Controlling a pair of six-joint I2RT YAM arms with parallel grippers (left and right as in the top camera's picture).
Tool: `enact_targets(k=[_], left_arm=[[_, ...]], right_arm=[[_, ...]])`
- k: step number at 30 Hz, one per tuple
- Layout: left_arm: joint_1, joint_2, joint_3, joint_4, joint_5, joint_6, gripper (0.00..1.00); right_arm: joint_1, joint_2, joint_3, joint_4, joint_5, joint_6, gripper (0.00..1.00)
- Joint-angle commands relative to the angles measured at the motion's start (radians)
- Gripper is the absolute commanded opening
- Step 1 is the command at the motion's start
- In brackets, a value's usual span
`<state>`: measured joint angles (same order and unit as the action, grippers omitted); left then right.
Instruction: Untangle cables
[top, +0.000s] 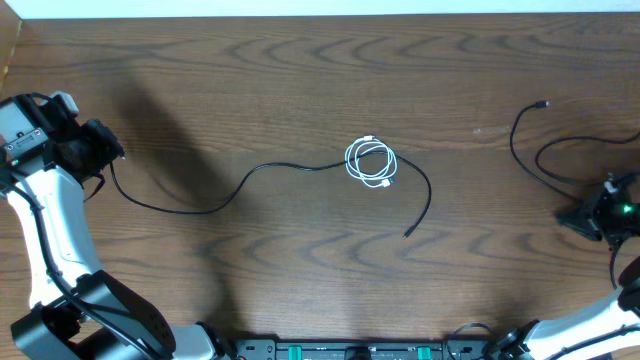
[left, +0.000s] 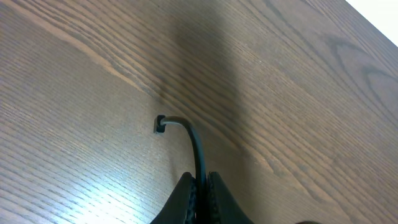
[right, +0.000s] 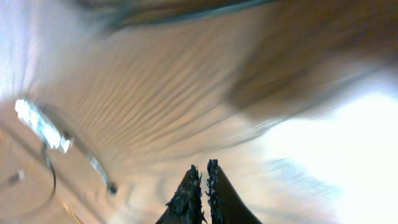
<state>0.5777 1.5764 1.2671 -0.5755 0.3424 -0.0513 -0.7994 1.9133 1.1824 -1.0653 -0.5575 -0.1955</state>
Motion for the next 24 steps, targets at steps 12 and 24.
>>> enact_targets(k=[12,24], left_arm=[[-0.003,0.006,-0.003,0.001,0.013,0.013,0.08],[-0.003,0.006,-0.003,0.001,0.013,0.013,0.08]], right_arm=[[0.51,-0.209,0.0,0.122,-0.137,-0.032,0.64],[1.079,-0.209,0.0,0.407,0.248,0.053,0.99]])
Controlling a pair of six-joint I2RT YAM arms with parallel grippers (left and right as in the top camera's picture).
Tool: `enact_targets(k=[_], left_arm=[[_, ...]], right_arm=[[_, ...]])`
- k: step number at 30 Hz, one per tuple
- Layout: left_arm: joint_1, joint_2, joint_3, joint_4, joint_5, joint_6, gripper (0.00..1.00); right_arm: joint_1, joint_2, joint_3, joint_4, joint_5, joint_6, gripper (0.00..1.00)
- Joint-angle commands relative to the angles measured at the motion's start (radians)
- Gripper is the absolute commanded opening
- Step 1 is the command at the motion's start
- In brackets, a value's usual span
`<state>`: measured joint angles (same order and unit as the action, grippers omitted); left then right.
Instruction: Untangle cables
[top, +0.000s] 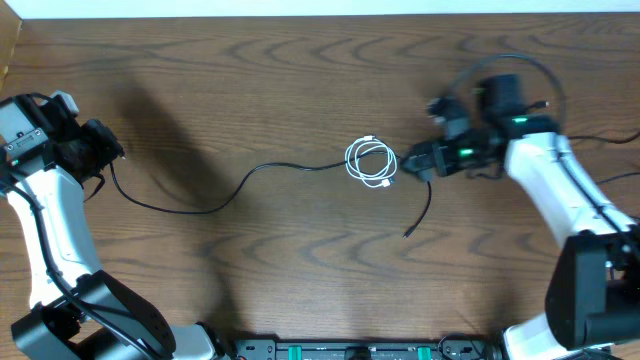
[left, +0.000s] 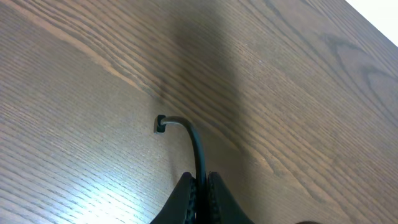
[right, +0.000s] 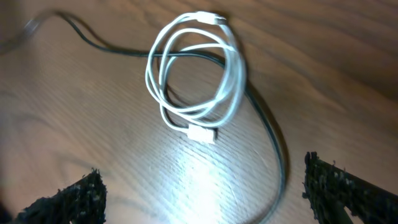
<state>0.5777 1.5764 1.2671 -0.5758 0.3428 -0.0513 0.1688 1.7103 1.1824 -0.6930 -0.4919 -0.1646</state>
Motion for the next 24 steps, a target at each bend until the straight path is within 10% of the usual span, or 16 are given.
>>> enact_targets(k=[1,24], left_arm=[[-0.003,0.006,-0.003,0.002,0.013,0.013,0.08],[-0.003,0.006,-0.003,0.002,0.013,0.013,0.08]], right_arm=[[0.149,-0.006,0.0,0.052,0.216,0.023,0.99],[0.388,0.158,0.0,0.182,0.241,0.149,0.89]])
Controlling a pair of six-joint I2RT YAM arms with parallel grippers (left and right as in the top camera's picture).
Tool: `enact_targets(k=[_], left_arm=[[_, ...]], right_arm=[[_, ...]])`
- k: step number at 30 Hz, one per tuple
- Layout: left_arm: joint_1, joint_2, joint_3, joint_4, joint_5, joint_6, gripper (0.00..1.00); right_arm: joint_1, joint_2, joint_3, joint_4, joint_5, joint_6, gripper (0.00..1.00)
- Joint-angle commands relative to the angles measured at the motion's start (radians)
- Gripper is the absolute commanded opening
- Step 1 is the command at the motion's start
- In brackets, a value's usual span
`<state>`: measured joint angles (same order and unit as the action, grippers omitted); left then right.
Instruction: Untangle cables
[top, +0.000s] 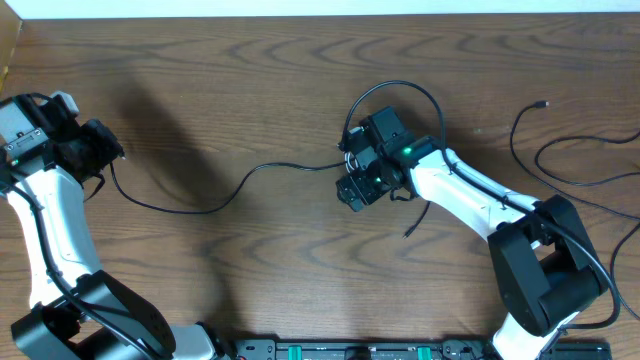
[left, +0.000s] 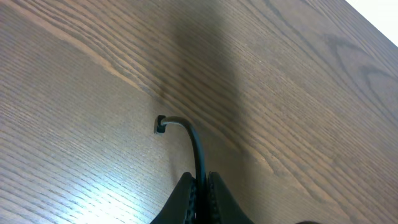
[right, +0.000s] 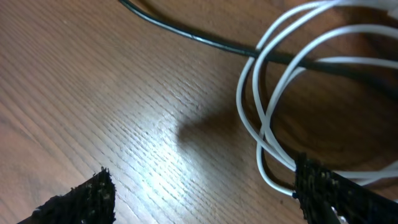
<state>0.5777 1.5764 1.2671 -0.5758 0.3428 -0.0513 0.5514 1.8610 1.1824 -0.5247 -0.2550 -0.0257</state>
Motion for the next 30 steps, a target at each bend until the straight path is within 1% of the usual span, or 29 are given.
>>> enact_targets(k=[1,7,14,19,22,24,25,27,28,30], left_arm=[[-0.003,0.006,-0.003,0.002,0.013,0.013,0.08],[-0.003,0.006,-0.003,0.002,0.013,0.013,0.08],[-0.003,0.006,-0.003,0.002,0.013,0.013,0.08],[-0.003,0.006,-0.003,0.002,0.013,0.013,0.08],[-0.003,0.006,-0.003,0.002,0.013,0.013,0.08],[-0.002,0.006,-0.003,0.002,0.012,0.013,0.07],[-0.003,0.006,-0.003,0.002,0.012,0.013,0.08],[-0.003,0.006,-0.003,0.002,0.012,0.013,0.08],[-0.003,0.006,-0.003,0.002,0.012,0.013,0.08],[-0.002,0.006,-0.003,0.002,0.012,0.013,0.08]], right_arm=[[0.005,0.007,0.0,0.019,0.016,0.01,0.89],[0.005,0.031,0.0,0.068,0.04,0.002,0.91],[0.004,0.135,0.0,0.104,0.039,0.042,0.75],[0.004,0.149,0.0,0.113,0.04,0.055,0.64],[-0.001,0.149,0.0,0.113,0.039,0.061,0.52],[-0.01,0.148,0.0,0.113,0.04,0.081,0.33],[-0.017,0.148,0.0,0.112,0.04,0.098,0.19],[-0.037,0.148,0.0,0.109,0.04,0.132,0.03],[-0.048,0.148,0.0,0.105,0.04,0.146,0.01],[-0.071,0.147,0.0,0.097,0.039,0.172,0.01]])
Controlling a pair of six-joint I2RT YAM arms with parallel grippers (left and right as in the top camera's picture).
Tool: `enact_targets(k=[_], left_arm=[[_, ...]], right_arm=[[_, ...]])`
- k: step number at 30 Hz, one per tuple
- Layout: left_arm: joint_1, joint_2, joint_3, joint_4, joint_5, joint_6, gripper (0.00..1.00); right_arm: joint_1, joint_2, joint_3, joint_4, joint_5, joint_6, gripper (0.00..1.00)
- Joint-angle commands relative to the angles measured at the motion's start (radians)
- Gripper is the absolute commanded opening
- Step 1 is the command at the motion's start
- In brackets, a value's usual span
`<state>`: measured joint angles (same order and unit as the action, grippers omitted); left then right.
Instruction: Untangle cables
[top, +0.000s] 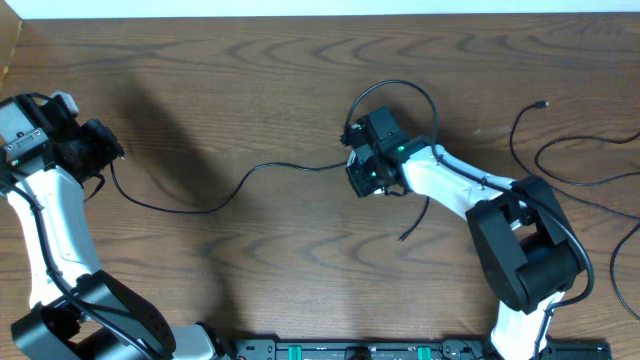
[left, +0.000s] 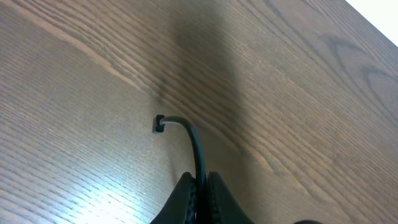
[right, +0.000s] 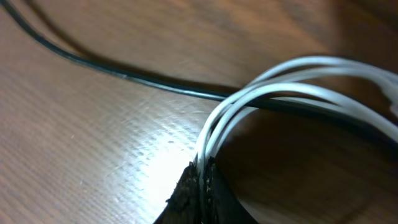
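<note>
A long black cable (top: 205, 207) snakes across the table, from my left gripper (top: 105, 158) at the far left to a free end (top: 403, 237) at centre right. My left gripper (left: 200, 184) is shut on it just behind its plug (left: 159, 124). The coiled white cable (right: 280, 87) lies over the black cable (right: 118, 73) at mid table. My right gripper (right: 204, 174) is shut on the coil's left-hand strands. In the overhead view the right gripper (top: 363, 180) covers the coil.
A second black cable (top: 525, 155) lies looped at the right side of the wooden table (top: 300, 290), with its plug (top: 542, 104) towards the back. The table's far edge (top: 320, 14) runs along the top.
My right gripper stood open over the left side of the white coil; it is now lower and shut on the coil's strands. The left gripper and the black cable look unchanged.
My right gripper was shut at the table's far right edge. Then it was open just right of the white coil, then open over the coil's left side, and now it is shut on the strands. My left gripper held the black cable's end throughout.
</note>
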<state>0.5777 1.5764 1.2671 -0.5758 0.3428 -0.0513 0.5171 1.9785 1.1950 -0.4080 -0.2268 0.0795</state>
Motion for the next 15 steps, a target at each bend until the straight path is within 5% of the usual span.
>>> enact_targets(k=[1,15], left_arm=[[-0.002,0.006,-0.003,0.002,0.012,0.013,0.08],[0.002,0.006,-0.003,0.044,-0.211,0.038,0.08]], right_arm=[[-0.05,0.028,-0.011,-0.025,0.009,0.078,0.01],[-0.254,-0.266,-0.011,-0.156,-0.005,0.08,0.01]])
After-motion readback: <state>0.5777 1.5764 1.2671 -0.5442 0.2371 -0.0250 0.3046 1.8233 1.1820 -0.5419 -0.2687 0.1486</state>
